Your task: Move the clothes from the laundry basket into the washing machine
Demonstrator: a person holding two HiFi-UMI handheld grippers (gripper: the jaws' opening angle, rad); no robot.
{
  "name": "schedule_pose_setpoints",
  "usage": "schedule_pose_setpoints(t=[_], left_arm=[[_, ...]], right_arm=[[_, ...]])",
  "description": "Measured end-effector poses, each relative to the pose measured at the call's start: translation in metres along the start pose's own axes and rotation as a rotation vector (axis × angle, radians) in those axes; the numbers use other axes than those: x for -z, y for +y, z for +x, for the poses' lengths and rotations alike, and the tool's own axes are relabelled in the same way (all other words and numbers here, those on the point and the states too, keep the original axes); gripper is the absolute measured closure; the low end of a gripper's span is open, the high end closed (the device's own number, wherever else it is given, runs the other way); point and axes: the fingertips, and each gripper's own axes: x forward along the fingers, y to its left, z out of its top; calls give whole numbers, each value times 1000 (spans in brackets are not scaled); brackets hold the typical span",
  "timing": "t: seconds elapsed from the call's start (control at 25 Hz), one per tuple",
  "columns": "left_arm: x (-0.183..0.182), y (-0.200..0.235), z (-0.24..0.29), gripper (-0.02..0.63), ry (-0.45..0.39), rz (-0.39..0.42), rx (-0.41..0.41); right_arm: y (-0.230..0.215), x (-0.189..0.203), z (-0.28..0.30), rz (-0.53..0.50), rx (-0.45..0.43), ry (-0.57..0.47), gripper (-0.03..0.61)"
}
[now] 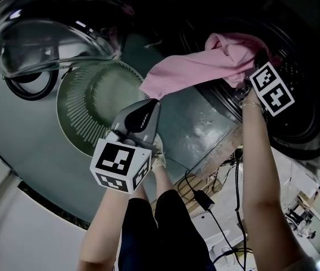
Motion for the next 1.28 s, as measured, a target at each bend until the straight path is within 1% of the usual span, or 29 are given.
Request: schedule_pose_setpoints(t=[0.04, 0.12, 0.2, 0.32, 0.44, 0.48, 0.6, 0.72, 0.8, 0.92, 1.0, 1.08, 1.12, 1.16, 1.28], left_arm=[[0, 1, 1, 612, -1, -2, -3], [-1, 1, 3, 612, -2, -4, -5], [-1, 0, 6, 612, -2, -2, -1], [-1, -2, 7, 613, 0, -2, 6], [-1, -5, 6, 612, 7, -3, 14], [-2, -7, 5, 613, 7, 0, 18], [-5, -7, 2, 612, 9, 10, 24], [-6, -5, 1, 612, 9, 3, 15], [-8, -4, 2, 612, 8, 0, 14], [-7, -4, 4, 612, 11, -1, 16], [-6, -3, 5, 612, 6, -11, 14], [-6, -2, 5, 612, -2, -23, 13], [-5, 0, 5, 612, -4, -25, 13], [-5, 1, 5, 612, -6, -26, 12], [-5, 3, 6, 612, -19, -34, 21]], right_arm=[[1, 7, 3, 22, -12, 19, 492], [4, 21, 8, 60, -41, 58, 407], [5, 28, 10, 86, -52, 84, 381], [8, 31, 6, 123, -74, 102, 315], [12, 26, -3, 153, -118, 106, 212], [14, 23, -7, 157, -131, 103, 193], [17, 15, -25, 176, -154, 79, 176], [25, 23, -50, 211, -176, 75, 175], [35, 42, -65, 216, -189, 101, 173], [58, 92, -76, 202, -218, 205, 167], [77, 122, -72, 164, -254, 285, 155], [89, 139, -64, 117, -274, 335, 157], [92, 143, -59, 101, -271, 349, 174], [91, 145, -54, 93, -256, 356, 209], [80, 138, -39, 70, -190, 341, 382]])
